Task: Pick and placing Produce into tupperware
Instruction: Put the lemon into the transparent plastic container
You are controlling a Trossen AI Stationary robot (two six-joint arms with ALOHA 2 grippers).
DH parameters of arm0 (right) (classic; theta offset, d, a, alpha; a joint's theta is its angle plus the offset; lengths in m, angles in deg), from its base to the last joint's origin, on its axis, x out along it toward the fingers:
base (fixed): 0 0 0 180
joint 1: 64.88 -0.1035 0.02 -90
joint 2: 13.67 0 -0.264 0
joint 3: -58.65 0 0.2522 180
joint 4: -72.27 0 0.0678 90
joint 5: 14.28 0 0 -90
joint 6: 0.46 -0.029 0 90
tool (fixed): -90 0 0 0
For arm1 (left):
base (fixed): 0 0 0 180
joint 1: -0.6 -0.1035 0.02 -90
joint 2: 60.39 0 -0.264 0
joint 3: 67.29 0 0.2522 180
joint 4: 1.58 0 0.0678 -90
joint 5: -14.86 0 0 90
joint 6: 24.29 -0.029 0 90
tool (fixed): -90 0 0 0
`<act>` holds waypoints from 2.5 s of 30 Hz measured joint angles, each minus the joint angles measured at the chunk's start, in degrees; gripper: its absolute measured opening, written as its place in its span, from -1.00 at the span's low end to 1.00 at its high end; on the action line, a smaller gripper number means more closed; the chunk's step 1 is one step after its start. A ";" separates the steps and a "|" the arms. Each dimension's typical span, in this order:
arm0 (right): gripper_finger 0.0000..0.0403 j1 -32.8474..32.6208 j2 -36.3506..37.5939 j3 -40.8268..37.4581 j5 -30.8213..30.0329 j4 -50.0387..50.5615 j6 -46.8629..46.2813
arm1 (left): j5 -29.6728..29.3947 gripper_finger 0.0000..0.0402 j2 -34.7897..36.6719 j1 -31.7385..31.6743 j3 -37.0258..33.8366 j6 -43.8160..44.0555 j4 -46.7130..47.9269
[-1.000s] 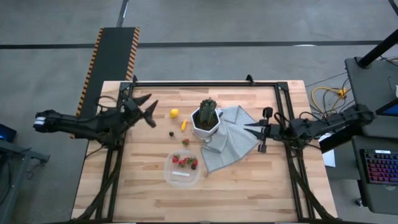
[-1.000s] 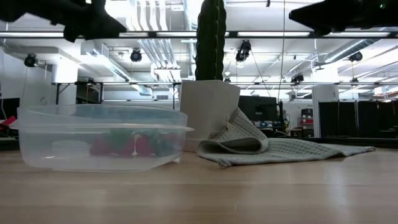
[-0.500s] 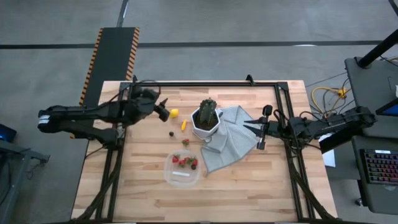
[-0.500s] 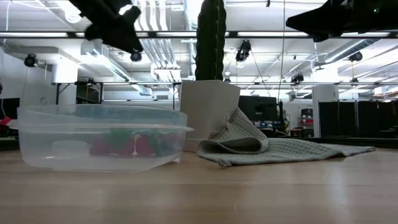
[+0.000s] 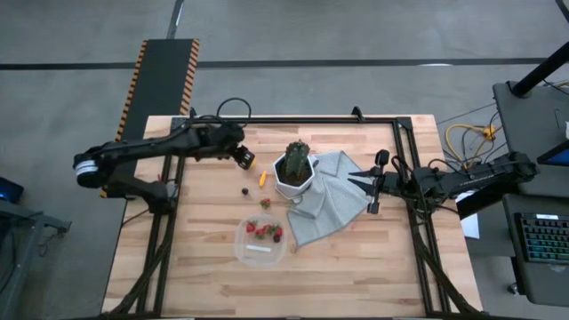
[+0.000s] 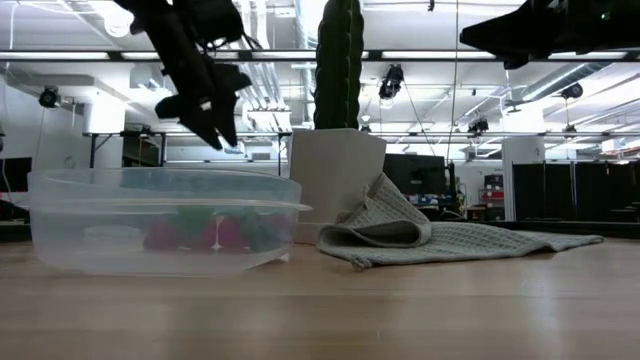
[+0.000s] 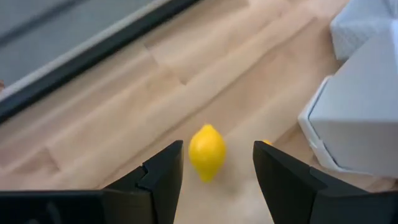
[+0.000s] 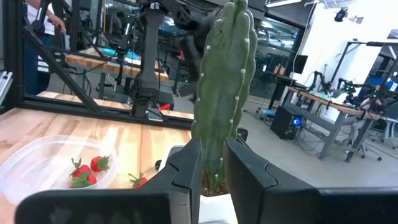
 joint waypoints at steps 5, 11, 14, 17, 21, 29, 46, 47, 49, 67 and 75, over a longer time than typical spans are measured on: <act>-0.69 0.00 0.00 0.00 -0.01 0.02 -0.43 | 2.39 -0.10 -3.78 -1.69 0.84 -0.04 1.59; -0.68 0.00 0.00 -0.02 0.02 0.04 -0.79 | 8.61 0.04 -9.06 -3.54 3.43 -0.50 2.31; -0.70 0.00 0.00 -0.02 0.02 0.03 -0.74 | 8.66 0.17 -11.67 -4.07 3.56 -1.61 2.97; -0.71 0.00 0.00 -0.02 0.02 0.04 -0.98 | 9.75 0.26 -13.47 -4.24 3.58 -3.40 2.92; -0.70 0.00 0.00 -0.02 0.02 0.12 -0.97 | 10.08 0.34 -15.18 -4.18 3.57 -4.86 2.87; -0.70 0.00 0.00 -0.02 0.02 1.09 -0.90 | 10.63 0.46 -16.60 -4.22 3.58 -4.61 2.34; -0.71 0.00 0.00 -0.02 0.02 1.14 -0.82 | 11.11 0.57 -21.40 -4.55 3.54 -4.58 0.76; -0.71 -0.01 0.01 -0.02 0.02 1.14 -0.81 | 10.66 0.57 -21.64 -4.63 3.54 -4.58 0.24; -0.70 0.00 0.02 -0.02 0.02 1.22 -0.81 | 10.33 0.57 -22.13 -4.80 3.54 -4.75 -0.38; -0.70 0.00 0.00 -0.02 0.02 1.38 -0.83 | 10.39 0.57 -27.56 -6.81 3.45 -4.73 -3.25; -0.72 0.00 0.00 -0.02 0.02 1.51 -0.81 | 10.40 0.57 -27.16 -6.82 3.45 -4.70 -3.67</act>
